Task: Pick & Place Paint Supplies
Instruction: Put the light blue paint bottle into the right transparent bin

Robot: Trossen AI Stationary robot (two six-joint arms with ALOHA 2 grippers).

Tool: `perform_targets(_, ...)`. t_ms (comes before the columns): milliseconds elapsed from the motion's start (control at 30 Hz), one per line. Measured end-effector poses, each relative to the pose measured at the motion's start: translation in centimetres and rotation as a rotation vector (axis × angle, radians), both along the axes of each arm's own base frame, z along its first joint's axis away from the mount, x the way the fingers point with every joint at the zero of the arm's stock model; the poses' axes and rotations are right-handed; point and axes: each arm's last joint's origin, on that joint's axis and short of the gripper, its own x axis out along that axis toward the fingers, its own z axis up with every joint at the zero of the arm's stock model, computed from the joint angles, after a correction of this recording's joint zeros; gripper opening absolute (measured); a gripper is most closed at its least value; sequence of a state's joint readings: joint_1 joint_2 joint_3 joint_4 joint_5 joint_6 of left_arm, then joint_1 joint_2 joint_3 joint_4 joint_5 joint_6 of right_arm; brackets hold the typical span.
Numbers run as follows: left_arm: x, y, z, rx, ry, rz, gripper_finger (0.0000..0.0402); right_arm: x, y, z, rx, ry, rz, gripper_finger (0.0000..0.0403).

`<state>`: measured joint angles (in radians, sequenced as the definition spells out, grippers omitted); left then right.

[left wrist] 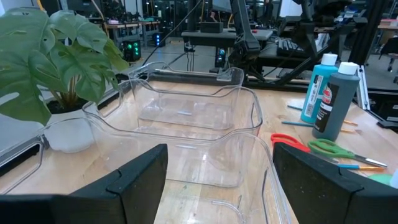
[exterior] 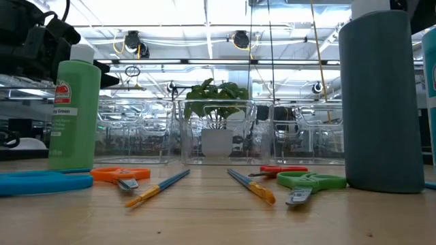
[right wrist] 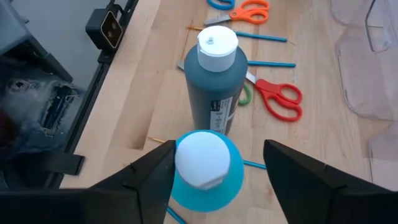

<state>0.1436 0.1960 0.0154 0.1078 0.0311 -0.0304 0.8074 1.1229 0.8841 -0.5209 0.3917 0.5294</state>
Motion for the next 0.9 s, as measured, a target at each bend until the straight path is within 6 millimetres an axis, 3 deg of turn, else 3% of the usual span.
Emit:
perform_targets(400,0.0,0.0,0.0,0.000,0.000,0.000,0.0294,-0.1,0.0,-1.5,0.033,0.026,0.024,0.0200)
perform_targets(733,0.0,0.0,0.0,0.000,0.000,0.000,0.0294,0.0,0.2,-1.4,0.036,-0.005,0.055,0.0199)
perform_targets(900,0.0,0.0,0.0,0.000,0.000,0.000,0.0294,-0.1,0.0,-1.2,0.069,-0.003,0.030,0.0171)
